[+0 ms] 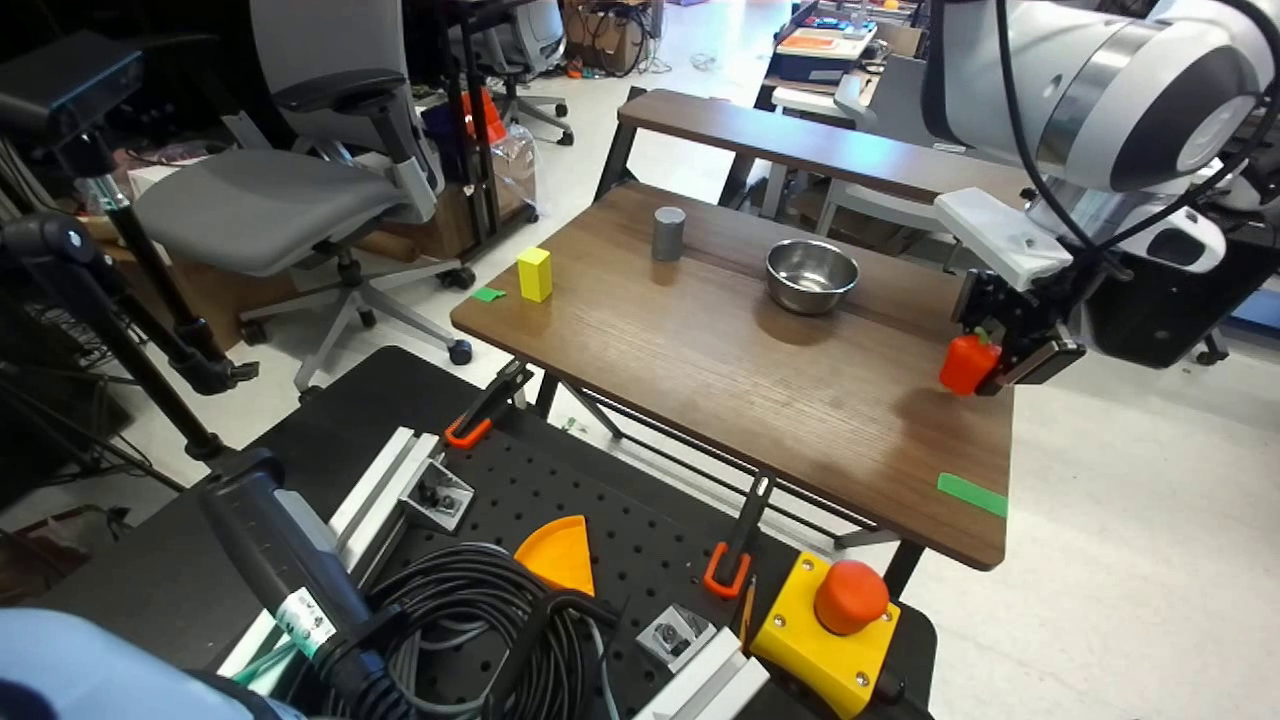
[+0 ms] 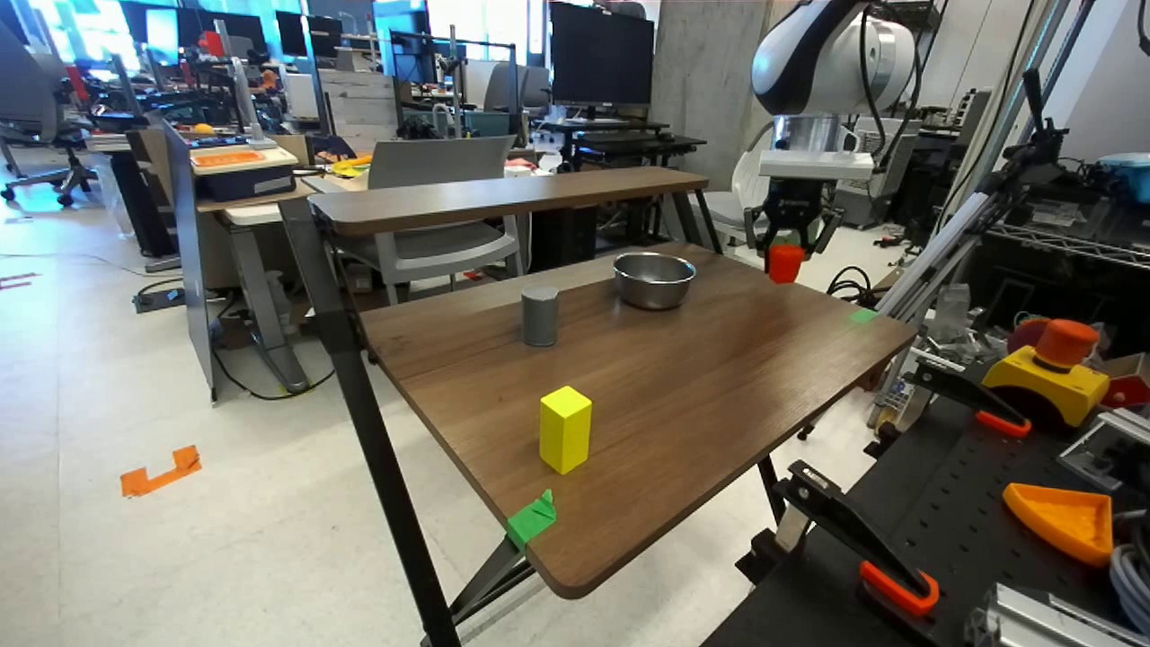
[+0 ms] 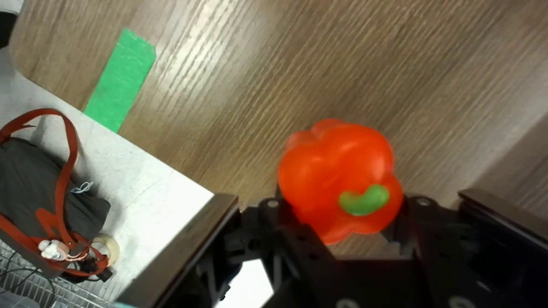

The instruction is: Move the red pepper to the right

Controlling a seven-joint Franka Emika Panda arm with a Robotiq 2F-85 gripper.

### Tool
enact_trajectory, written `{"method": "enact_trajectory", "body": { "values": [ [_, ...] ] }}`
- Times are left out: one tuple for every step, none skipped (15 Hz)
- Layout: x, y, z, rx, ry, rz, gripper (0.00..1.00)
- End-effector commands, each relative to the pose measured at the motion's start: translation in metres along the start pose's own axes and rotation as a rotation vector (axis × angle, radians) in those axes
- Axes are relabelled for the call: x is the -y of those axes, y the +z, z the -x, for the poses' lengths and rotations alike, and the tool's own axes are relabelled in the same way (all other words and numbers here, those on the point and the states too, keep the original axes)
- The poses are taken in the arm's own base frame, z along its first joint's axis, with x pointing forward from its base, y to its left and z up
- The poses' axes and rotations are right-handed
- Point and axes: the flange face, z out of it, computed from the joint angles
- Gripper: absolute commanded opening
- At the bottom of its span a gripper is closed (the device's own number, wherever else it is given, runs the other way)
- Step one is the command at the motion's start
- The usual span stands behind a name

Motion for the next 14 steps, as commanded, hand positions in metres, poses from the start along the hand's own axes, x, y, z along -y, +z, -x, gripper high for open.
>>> {"method": "enact_trajectory", "body": {
  "values": [
    [0.015, 0.012, -0.010, 0.019, 0.015, 0.025, 0.17],
    [0.017, 0.016, -0.011, 0.020, 0.017, 0.034, 0.17],
    [0.018, 0.020, -0.013, 0.016, 0.017, 0.044, 0.17],
    [0.018, 0.022, -0.014, 0.015, 0.016, 0.056, 0.43],
    [0.019, 0.019, -0.014, 0.027, 0.009, 0.057, 0.68],
    [0.020, 0.015, -0.011, 0.041, -0.014, 0.057, 0.69],
    [0.021, 0.005, -0.005, 0.051, -0.029, 0.048, 0.73],
    [0.022, -0.002, 0.000, 0.051, -0.048, 0.046, 0.82],
    [0.022, -0.014, 0.008, 0.048, -0.076, 0.044, 0.88],
    [0.023, -0.025, 0.014, 0.045, -0.102, 0.031, 0.96],
    [0.022, -0.041, 0.024, 0.027, -0.136, 0.009, 0.99],
    [0.022, -0.055, 0.032, 0.009, -0.172, -0.008, 1.00],
    [0.020, -0.070, 0.043, -0.013, -0.216, -0.026, 1.00],
    [0.019, -0.084, 0.052, -0.029, -0.257, -0.037, 1.00]
  ]
}}
